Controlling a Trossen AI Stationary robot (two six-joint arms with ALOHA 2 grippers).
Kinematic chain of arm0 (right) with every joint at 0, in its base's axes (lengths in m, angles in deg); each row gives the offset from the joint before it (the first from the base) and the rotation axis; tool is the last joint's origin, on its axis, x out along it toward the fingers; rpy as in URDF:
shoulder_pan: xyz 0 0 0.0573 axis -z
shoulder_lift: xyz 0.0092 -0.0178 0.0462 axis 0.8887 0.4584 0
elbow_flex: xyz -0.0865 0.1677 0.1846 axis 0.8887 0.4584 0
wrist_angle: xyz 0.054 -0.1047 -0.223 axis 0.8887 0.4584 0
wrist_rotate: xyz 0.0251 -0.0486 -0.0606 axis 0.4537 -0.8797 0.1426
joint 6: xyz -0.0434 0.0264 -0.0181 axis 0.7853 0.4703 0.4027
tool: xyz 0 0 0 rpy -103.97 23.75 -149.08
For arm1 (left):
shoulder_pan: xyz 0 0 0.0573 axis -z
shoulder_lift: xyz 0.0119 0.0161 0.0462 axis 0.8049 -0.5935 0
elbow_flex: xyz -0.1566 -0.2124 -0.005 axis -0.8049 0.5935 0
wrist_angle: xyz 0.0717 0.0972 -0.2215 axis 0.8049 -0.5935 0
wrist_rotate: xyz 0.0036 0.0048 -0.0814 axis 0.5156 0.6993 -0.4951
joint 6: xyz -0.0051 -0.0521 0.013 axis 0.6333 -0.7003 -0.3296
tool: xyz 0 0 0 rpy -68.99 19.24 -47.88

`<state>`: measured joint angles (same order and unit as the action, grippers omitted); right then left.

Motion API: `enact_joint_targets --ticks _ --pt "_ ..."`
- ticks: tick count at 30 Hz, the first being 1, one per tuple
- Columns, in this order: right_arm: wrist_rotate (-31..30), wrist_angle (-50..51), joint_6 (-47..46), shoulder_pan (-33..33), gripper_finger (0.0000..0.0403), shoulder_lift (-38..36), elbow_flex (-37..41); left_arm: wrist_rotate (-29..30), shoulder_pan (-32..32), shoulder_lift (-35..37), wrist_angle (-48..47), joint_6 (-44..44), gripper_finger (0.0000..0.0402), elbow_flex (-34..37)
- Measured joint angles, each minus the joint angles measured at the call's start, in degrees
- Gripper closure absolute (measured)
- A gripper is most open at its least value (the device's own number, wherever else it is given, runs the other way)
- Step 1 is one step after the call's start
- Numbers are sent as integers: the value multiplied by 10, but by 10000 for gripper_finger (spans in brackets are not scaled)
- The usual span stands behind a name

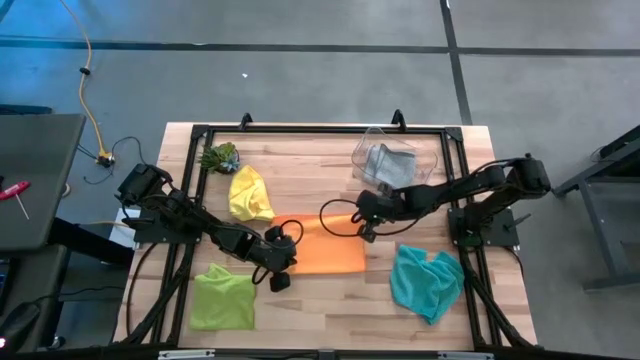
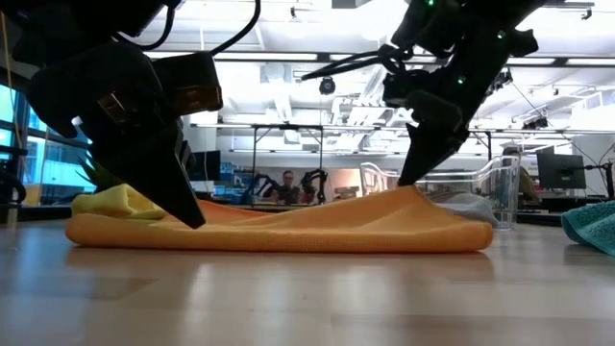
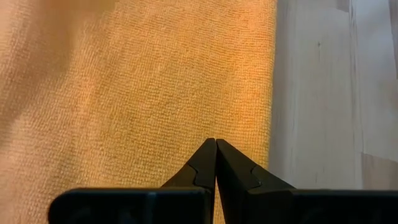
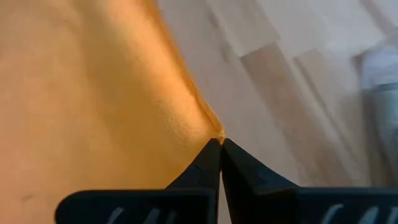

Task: Fold microfiber towels
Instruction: Fold the orange microfiber towel

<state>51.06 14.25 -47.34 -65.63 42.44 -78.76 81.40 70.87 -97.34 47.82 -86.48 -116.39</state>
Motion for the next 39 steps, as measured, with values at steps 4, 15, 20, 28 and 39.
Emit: enact_joint_targets --ticks 4,15,20,28,39 --pt "-12 -10 5 0 402 0 0 0 0 0 0 0 401 0" --pt "30 -20 4 0 327 0 0 0 0 0 0 4 401 0" --pt "-41 24 7 9 231 -32 0 -1 0 0 0 3 401 0" --pt "40 127 -122 14 148 -139 17 -2 0 6 -6 13 401 0" --pt "135 -201 -532 -84 148 -120 162 -54 -41 107 -58 100 401 -10"
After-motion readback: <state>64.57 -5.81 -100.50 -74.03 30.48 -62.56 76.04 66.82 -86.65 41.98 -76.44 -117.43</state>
